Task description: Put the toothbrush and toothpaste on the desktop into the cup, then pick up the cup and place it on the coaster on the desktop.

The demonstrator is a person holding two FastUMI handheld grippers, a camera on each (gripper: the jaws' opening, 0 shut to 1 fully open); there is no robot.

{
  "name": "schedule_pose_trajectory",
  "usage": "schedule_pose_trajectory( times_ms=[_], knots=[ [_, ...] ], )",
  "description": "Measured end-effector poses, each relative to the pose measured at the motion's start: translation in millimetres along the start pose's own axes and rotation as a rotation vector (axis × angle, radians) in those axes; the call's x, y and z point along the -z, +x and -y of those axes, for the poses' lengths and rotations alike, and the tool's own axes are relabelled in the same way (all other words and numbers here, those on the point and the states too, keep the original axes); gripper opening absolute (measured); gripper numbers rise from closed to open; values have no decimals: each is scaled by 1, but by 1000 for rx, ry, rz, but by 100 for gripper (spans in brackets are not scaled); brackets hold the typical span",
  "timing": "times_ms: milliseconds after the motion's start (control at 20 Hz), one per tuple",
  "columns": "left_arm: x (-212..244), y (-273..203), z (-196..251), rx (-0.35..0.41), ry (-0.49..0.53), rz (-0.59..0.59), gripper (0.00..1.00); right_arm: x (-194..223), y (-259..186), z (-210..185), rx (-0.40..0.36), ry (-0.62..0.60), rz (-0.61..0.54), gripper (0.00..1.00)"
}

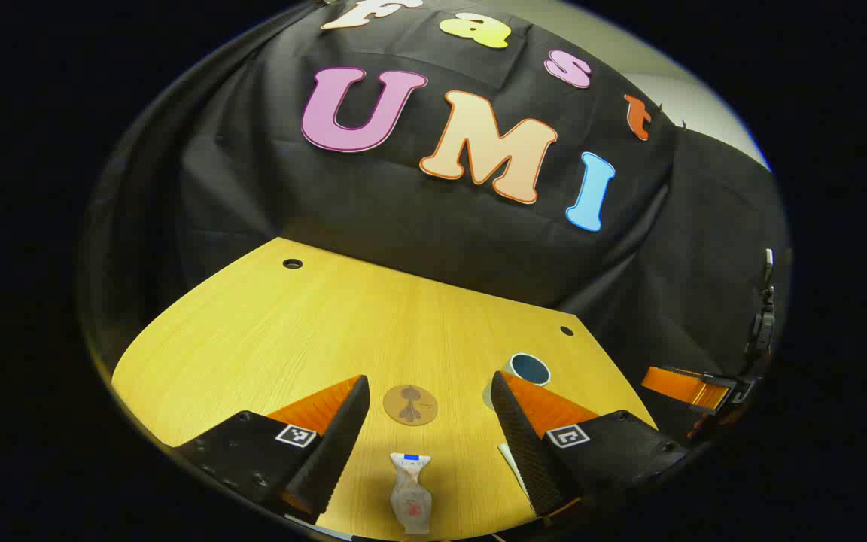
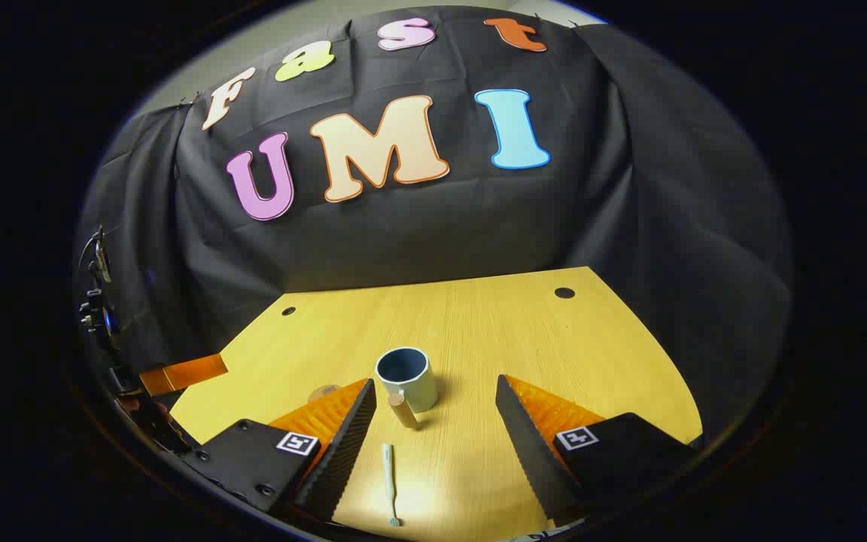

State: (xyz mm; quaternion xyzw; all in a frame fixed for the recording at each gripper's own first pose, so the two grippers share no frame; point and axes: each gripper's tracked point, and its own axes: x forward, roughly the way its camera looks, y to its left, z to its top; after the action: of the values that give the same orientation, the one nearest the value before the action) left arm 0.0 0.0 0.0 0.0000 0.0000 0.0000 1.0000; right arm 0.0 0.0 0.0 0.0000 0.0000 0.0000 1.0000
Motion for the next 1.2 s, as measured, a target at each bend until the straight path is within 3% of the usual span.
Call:
schedule_pose_trajectory(
  times_ms=[450,650,1150,1200],
  knots=[
    [14,-11,-27,-67,-23,-37,95,24,7,-14,-14,-22,-96,95],
    [19,-17,-39,-93,-14,-60,95,38,9,-22,-19,-51,-142,99],
    [42,-28,-68,-140,5,-112,95,96,34,-74,-111,-132,-370,95],
    [43,-28,-69,-140,4,-115,95,103,38,-78,-121,-145,-402,99]
  ],
)
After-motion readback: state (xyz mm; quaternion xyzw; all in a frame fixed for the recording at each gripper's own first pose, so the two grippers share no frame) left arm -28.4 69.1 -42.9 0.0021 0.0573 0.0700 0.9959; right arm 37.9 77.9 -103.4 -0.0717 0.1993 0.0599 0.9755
